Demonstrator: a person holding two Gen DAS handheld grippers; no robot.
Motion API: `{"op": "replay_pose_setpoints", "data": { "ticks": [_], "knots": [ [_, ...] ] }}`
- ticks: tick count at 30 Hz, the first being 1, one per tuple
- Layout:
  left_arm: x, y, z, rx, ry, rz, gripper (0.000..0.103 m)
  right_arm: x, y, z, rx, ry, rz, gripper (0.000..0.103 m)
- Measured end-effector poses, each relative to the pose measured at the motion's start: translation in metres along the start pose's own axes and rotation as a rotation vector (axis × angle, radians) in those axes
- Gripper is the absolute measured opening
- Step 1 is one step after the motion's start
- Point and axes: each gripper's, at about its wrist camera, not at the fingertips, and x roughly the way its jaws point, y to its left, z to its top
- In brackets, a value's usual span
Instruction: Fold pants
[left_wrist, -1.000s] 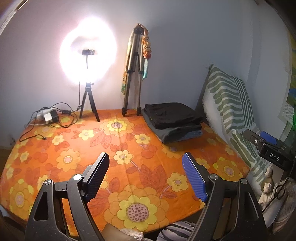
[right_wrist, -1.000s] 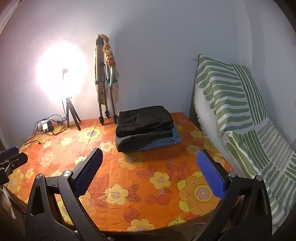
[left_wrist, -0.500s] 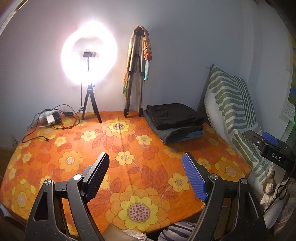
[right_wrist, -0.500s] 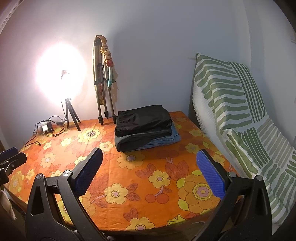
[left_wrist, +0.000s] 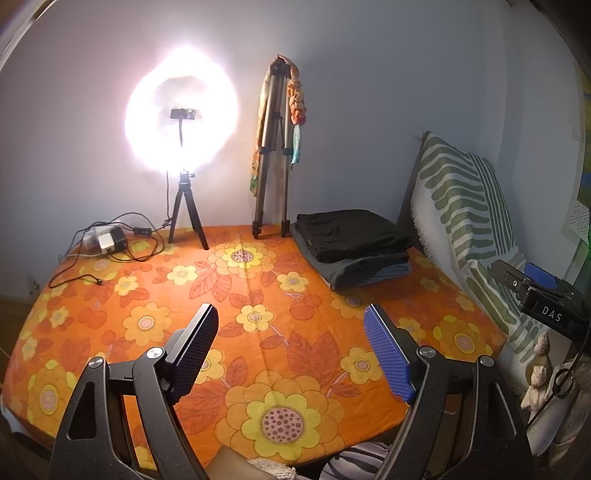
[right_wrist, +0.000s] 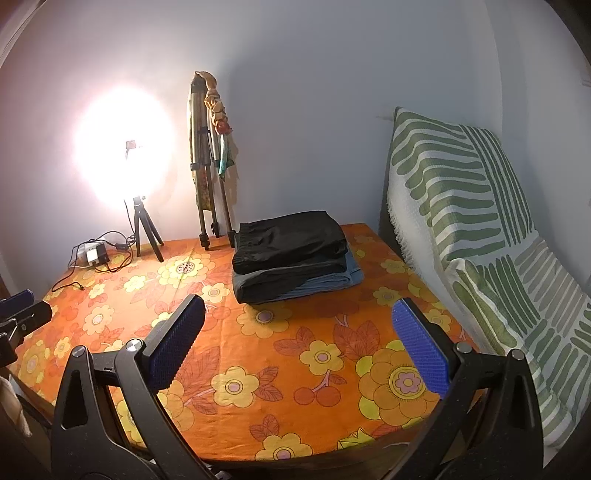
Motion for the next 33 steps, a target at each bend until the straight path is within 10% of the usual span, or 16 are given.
{"op": "replay_pose_setpoints", "data": {
  "ticks": [33],
  "knots": [
    [-0.0011, -0.0003, -0.0004, 0.022, -0.014, 0.007, 0.081, -0.0010, 0.0014, 0.0001, 0.001, 0.001, -0.002, 0.103]
  ]
}}
